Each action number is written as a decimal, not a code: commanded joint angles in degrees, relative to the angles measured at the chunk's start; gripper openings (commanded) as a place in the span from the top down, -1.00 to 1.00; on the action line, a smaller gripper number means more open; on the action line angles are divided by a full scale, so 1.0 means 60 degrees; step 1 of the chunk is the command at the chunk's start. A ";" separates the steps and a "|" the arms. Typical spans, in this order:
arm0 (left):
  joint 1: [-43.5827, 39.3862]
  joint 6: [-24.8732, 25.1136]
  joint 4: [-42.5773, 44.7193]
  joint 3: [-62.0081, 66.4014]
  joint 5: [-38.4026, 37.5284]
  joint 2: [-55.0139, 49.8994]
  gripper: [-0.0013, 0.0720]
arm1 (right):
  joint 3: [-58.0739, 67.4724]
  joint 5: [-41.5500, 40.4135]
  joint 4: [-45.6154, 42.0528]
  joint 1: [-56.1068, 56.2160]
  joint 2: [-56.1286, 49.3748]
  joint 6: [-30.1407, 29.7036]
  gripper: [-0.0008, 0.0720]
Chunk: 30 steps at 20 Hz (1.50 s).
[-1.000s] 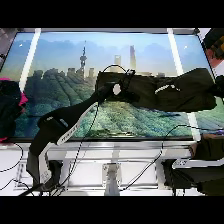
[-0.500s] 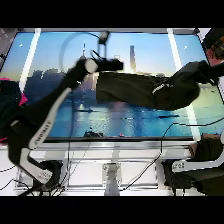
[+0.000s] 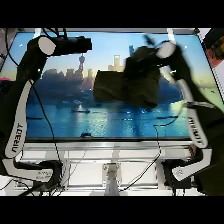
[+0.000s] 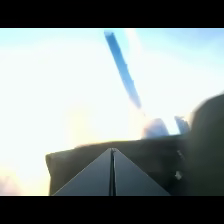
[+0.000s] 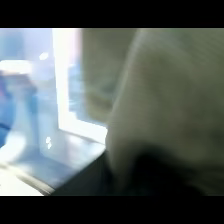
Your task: Fold the clothes and pants, and hang the long-sleeved shirts on hangers.
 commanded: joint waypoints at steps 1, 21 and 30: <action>0.0117 0.0000 0.0011 0.0004 -0.0441 0.0073 0.94 | 0.0011 -0.1843 -0.0084 0.2036 -0.0892 0.0510 -0.34; 0.0506 0.0004 -0.0022 0.0004 -0.0903 0.1508 0.95 | -0.0499 0.3071 0.2226 -0.5209 -0.0036 -0.4313 0.92; 0.0528 0.0000 0.0011 0.0004 -0.1235 0.2951 0.94 | -0.4812 0.1872 0.3792 -0.6288 -0.0062 -0.6280 0.54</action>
